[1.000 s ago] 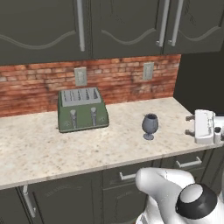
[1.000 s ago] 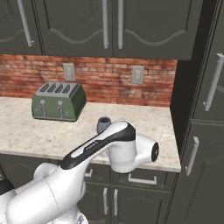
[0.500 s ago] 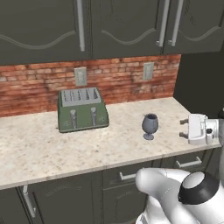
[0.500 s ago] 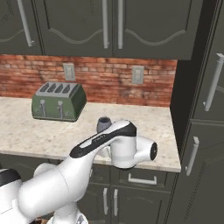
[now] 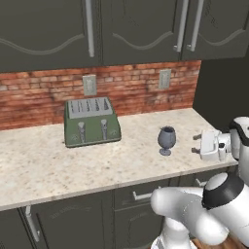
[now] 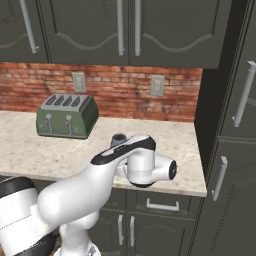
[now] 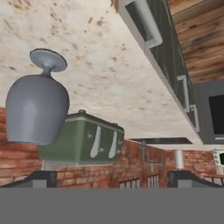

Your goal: Retrieve the wine glasses from the counter and place one next to each plate.

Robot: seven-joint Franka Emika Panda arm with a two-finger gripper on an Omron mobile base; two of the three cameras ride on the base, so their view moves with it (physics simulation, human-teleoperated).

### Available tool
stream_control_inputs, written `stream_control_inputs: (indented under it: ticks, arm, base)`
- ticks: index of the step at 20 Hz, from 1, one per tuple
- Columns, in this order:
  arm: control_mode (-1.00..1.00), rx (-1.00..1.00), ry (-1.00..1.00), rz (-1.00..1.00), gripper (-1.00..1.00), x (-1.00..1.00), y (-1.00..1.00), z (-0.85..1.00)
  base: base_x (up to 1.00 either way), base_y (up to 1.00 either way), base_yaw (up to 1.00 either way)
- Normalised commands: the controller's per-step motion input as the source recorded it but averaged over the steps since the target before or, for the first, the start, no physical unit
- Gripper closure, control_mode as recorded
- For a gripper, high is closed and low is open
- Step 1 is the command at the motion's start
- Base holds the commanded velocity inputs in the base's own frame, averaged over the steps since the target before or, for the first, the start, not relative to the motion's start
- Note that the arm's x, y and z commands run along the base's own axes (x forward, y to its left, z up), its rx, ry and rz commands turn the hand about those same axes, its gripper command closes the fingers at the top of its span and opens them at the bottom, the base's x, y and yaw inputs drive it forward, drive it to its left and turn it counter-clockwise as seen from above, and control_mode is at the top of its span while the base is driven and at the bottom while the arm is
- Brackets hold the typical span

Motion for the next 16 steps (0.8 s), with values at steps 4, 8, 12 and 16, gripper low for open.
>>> stream_control_inputs:
  ticks: [4,8,12,16]
  arm:
    - [-1.0,0.0,0.05,0.0,-1.0,0.33,0.0,-0.27]
    - [-1.0,0.0,0.03,0.0,-1.0,0.26,0.0,-0.34]
    - [-1.0,0.0,0.0,0.0,-1.0,0.18,0.0,-0.36]
    - [-1.0,0.0,0.0,0.0,-1.0,0.29,0.0,-0.34]
  base:
    - [0.0,0.0,0.0]
    - [0.0,0.0,0.0]
    - [0.0,0.0,0.0]
    - [0.0,0.0,0.0]
